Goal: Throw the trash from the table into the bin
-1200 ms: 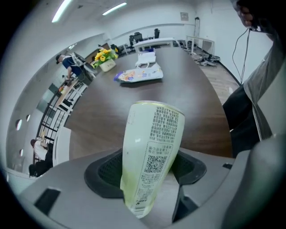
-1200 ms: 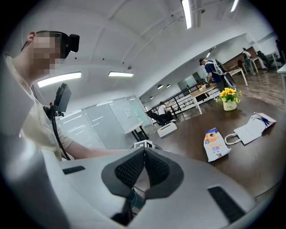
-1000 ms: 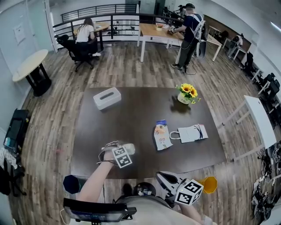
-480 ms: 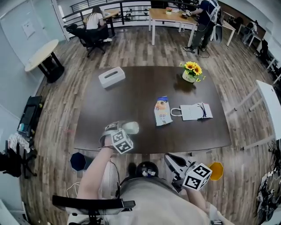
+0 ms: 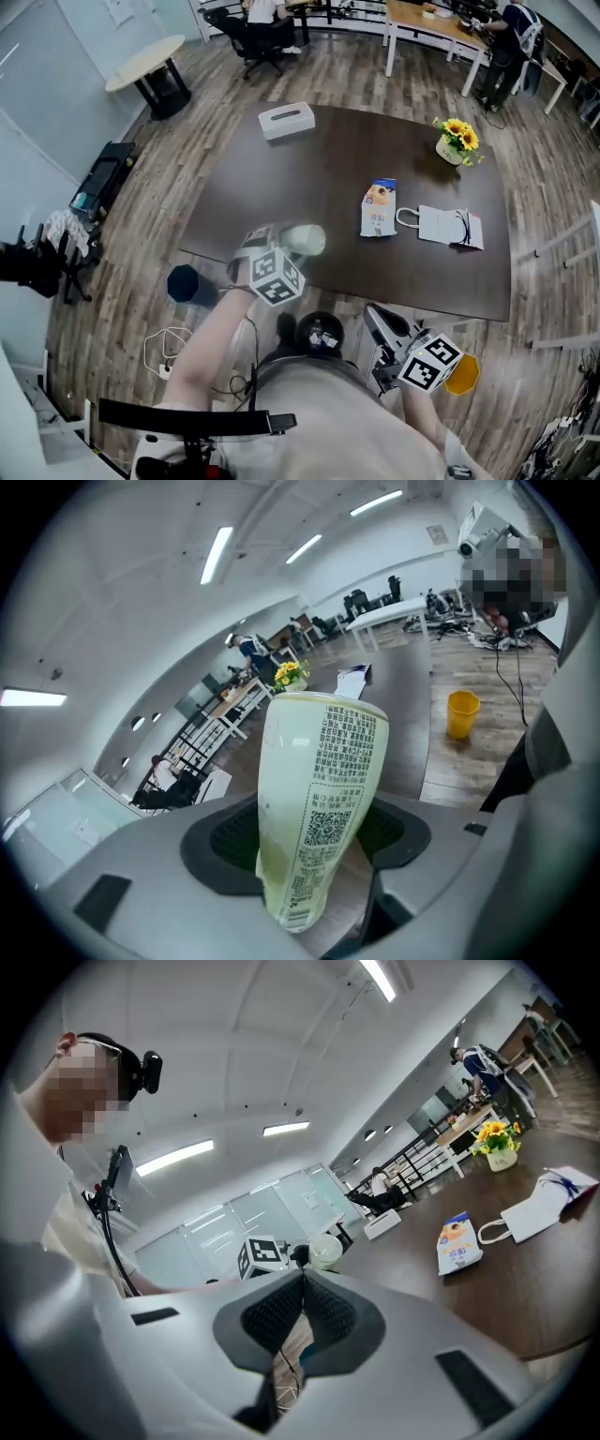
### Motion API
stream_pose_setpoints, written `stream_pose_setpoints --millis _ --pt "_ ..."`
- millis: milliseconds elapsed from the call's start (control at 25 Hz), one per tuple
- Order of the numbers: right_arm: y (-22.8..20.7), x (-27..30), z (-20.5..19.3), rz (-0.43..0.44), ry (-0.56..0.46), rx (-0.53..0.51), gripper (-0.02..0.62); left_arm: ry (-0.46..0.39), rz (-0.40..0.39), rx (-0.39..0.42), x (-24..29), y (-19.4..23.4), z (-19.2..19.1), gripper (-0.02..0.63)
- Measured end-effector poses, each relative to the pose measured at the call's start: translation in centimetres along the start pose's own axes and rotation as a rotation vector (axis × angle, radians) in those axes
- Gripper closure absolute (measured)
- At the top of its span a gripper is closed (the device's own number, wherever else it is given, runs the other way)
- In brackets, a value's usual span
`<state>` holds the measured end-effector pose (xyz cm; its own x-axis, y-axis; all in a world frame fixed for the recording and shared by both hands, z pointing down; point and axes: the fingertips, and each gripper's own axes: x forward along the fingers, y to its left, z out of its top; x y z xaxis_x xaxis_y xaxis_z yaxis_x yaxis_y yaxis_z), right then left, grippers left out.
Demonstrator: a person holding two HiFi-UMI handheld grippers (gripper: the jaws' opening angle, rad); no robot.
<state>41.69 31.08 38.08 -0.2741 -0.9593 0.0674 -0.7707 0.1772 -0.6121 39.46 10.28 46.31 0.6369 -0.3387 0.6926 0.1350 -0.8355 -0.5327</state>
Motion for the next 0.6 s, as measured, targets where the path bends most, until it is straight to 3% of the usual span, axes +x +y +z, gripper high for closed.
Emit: stream_pose_setpoints --millis 280,600 --pt "2.7 2.7 -0.5 0.113 0.050 -0.002 0.581 0.001 0.036 -0.079 -3.7 0.4 -1.3 0.318" --pt "4.4 6.6 -2.4 0.151 0.131 0.024 0.581 -0.004 0.079 -0.164 -6.7 1.2 -6.0 0.318"
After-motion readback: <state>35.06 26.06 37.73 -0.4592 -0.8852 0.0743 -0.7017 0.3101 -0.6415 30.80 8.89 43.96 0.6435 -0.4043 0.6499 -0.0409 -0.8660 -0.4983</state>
